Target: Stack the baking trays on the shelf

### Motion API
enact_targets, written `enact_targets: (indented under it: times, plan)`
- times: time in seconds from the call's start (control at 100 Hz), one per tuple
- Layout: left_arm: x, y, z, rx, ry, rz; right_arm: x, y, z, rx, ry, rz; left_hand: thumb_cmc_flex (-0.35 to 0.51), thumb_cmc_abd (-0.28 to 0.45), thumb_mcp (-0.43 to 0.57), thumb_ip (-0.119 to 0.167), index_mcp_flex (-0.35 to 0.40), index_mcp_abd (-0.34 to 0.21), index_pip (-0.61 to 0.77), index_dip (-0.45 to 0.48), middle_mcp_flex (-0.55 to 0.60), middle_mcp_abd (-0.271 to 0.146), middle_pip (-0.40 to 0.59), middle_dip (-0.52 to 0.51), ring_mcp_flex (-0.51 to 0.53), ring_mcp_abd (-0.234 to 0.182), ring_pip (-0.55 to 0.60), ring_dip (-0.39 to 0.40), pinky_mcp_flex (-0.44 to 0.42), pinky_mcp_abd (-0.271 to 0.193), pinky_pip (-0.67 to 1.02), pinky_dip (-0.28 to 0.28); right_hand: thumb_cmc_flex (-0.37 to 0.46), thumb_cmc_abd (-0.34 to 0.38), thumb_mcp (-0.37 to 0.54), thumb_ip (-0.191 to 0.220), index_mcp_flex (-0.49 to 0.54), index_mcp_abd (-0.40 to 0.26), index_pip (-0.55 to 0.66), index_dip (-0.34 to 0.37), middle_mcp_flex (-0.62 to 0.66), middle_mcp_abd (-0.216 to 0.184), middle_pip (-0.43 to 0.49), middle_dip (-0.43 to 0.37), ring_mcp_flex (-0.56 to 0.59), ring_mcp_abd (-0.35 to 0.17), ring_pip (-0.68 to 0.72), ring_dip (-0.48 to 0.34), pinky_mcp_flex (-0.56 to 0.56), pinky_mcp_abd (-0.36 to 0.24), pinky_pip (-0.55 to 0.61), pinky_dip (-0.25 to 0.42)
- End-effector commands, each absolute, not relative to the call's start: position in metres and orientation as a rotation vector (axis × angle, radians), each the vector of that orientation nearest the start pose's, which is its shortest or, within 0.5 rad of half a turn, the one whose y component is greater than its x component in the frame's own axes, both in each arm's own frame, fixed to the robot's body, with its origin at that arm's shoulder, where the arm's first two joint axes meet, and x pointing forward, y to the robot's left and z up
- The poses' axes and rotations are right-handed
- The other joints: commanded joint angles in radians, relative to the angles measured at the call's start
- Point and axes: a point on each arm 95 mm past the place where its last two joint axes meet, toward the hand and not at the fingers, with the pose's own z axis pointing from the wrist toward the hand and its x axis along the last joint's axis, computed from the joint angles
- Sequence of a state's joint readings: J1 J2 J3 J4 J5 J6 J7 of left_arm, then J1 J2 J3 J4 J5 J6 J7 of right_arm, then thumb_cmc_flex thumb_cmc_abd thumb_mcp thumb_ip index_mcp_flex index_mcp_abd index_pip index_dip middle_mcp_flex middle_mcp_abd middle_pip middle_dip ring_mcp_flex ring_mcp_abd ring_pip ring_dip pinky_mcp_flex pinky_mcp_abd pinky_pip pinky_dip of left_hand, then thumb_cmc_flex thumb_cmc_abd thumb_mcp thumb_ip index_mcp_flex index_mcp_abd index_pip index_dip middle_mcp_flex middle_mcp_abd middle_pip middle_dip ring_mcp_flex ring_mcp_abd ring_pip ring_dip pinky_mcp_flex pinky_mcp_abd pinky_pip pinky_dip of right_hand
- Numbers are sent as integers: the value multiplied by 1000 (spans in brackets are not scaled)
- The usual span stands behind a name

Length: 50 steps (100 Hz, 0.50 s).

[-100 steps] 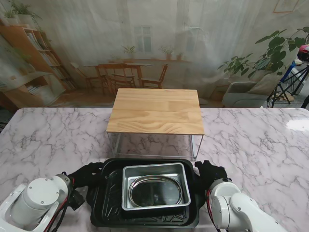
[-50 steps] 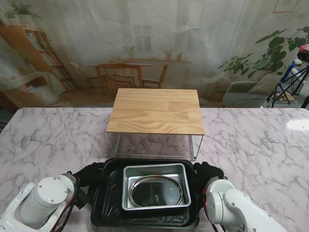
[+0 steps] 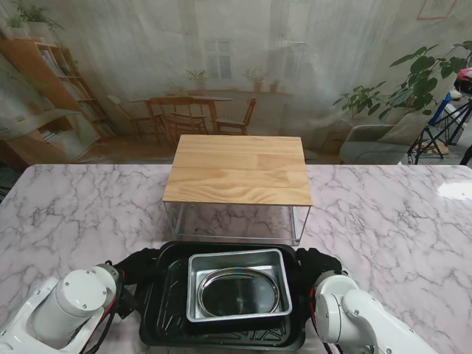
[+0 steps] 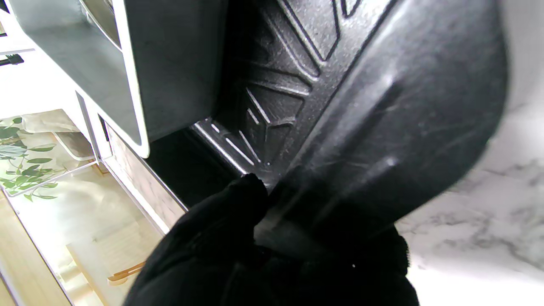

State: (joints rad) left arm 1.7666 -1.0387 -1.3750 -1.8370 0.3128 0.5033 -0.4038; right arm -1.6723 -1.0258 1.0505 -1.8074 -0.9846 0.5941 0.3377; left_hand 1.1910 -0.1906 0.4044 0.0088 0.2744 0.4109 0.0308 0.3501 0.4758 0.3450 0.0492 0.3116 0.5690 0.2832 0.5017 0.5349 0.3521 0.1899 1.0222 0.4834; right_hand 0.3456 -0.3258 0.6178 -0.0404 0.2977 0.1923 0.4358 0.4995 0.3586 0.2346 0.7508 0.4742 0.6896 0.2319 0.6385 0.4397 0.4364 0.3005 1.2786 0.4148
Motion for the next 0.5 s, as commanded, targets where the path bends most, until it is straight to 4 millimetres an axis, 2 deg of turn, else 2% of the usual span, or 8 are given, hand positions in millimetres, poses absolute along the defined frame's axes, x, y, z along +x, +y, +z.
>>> enact_targets:
  times: [0.0, 0.12, 0.21, 0.31, 0.39, 0.49]
  plan:
    - [334, 37, -350, -2423, 1250, -1213, 330, 21, -361, 1683, 1546, 933, 26, -9, 24, -9, 38, -36, 26, -7, 23, 16, 15, -6, 13, 40, -13, -18, 8, -52, 44, 9, -68, 20, -88, -35, -40, -2, 5, -20, -41, -5, -14, -6, -37, 8, -35, -15, -30, 46, -21, -2]
    - [335, 38, -350, -2420, 1253, -1213, 330, 18, -359, 1669, 1518, 948, 31, -7, 17, -3, 39, -36, 26, -7, 21, 16, 14, -6, 11, 42, -14, -18, 5, -51, 45, 10, -61, 30, -110, -31, -63, -2, -7, -25, -73, -8, -29, -14, -77, 4, -57, -20, -71, 62, -45, -9]
    - [335, 38, -350, -2420, 1256, -1210, 329, 15, -357, 1653, 1497, 961, 34, -8, 18, 2, 39, -36, 26, -8, 18, 17, 14, -6, 8, 42, -14, -18, 4, -52, 44, 9, -19, 20, -116, -19, -86, 5, -20, -27, -99, -9, -35, -21, -107, 0, -85, -30, -99, 66, -71, -17]
    - [334, 37, -349, -2422, 1259, -1207, 329, 13, -355, 1619, 1474, 976, 32, -10, 22, 8, 42, -37, 27, -8, 19, 14, 15, -6, 9, 43, -14, -17, 4, -51, 45, 10, 19, -28, -97, -8, -83, 25, -27, -28, -100, 1, -30, -22, -127, -5, -99, -34, -113, 50, -84, -22]
    - [335, 38, -349, -2424, 1263, -1201, 328, 13, -354, 1595, 1479, 951, 23, -13, 20, 10, 45, -33, 28, -7, 21, 18, 16, -5, 9, 44, -13, -16, 3, -51, 46, 11, -25, -57, -59, -18, -44, 43, -17, -10, -91, 29, 0, -3, -110, 1, -66, -16, -72, 13, -51, -10]
    - [334, 37, -349, -2429, 1267, -1186, 328, 16, -358, 1572, 1520, 883, 15, -18, 9, 14, 59, -23, 37, -2, 35, 25, 24, 2, 18, 46, -2, -10, 9, -51, 52, 13, -36, -70, -45, -23, 2, 41, 42, 41, -98, 48, 9, 14, -63, 15, -30, -2, 7, -4, -17, 0]
